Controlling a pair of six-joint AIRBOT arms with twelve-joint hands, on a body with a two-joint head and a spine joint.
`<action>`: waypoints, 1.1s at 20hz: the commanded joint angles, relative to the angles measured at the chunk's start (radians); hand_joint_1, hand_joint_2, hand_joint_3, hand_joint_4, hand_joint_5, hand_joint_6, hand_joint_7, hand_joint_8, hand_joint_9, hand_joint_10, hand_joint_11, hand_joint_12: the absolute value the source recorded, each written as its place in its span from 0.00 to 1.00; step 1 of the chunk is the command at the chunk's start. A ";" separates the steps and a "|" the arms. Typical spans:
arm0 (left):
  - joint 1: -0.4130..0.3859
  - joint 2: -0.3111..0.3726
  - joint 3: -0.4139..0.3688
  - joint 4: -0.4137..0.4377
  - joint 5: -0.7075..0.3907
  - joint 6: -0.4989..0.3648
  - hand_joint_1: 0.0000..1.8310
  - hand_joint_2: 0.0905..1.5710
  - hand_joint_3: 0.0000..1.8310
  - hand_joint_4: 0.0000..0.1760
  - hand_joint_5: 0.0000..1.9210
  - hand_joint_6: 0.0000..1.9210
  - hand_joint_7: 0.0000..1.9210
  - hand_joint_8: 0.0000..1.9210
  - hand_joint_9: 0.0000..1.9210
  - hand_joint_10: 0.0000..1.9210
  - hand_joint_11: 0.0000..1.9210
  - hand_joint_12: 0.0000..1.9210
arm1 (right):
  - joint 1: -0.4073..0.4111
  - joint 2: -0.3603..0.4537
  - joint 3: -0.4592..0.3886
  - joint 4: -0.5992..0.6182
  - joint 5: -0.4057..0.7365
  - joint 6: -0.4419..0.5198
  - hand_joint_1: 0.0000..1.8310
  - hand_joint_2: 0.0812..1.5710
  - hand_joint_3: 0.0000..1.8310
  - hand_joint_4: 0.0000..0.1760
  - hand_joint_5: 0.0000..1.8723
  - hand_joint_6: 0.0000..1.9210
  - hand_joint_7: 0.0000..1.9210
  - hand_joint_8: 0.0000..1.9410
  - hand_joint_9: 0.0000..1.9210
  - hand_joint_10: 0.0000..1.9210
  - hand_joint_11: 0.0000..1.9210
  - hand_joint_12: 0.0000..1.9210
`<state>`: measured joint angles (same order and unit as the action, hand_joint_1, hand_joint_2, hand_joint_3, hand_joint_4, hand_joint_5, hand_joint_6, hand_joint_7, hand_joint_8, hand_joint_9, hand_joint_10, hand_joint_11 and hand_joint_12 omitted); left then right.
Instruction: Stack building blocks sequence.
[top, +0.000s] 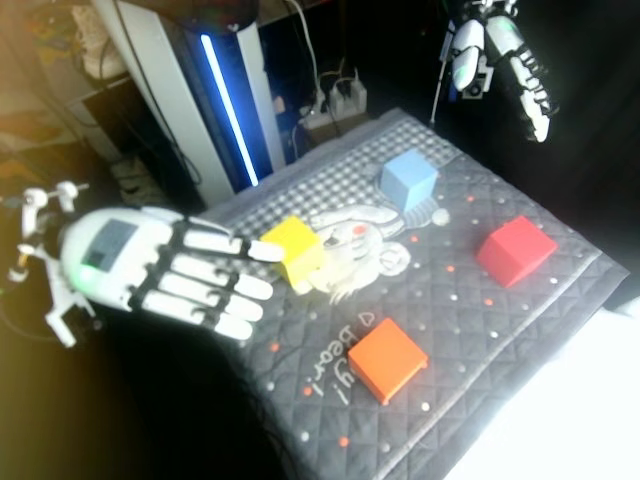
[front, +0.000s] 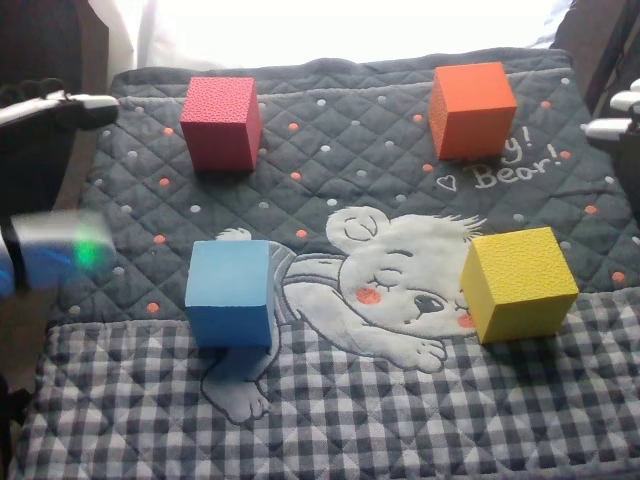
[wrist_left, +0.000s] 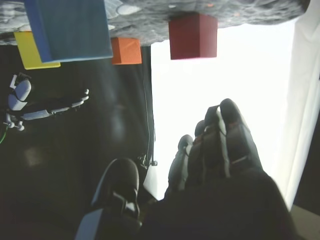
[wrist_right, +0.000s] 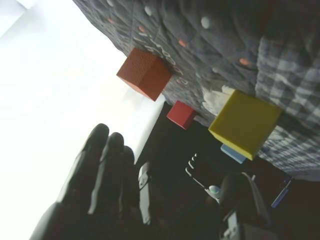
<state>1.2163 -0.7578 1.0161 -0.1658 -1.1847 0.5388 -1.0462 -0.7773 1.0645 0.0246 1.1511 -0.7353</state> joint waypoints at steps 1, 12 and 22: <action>-0.038 -0.001 0.007 0.026 -0.079 -0.008 0.47 0.58 0.00 0.21 0.17 0.00 0.11 0.00 0.05 0.00 0.00 0.19 | 0.013 0.003 0.005 0.027 0.118 0.003 0.40 0.70 0.01 0.44 0.16 0.00 0.11 0.00 0.07 0.01 0.00 0.19; -0.397 -0.118 0.112 0.540 0.337 -0.206 0.43 0.42 0.00 1.00 0.07 0.00 0.00 0.00 0.00 0.00 0.00 0.23 | 0.014 0.004 0.004 0.020 0.125 0.003 0.41 0.73 0.00 0.50 0.17 0.00 0.16 0.00 0.12 0.00 0.01 0.23; -0.474 -0.208 0.170 0.757 0.563 -0.259 0.53 0.55 0.00 0.69 0.29 0.00 0.25 0.00 0.23 0.01 0.04 0.67 | 0.013 0.004 0.004 0.020 0.127 0.003 0.41 0.74 0.00 0.54 0.18 0.00 0.15 0.00 0.12 0.00 0.02 0.23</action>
<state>0.7547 -0.9607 1.1862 0.6186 -0.5449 0.2863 -1.0443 -0.7773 1.0645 0.0147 1.1542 -0.7349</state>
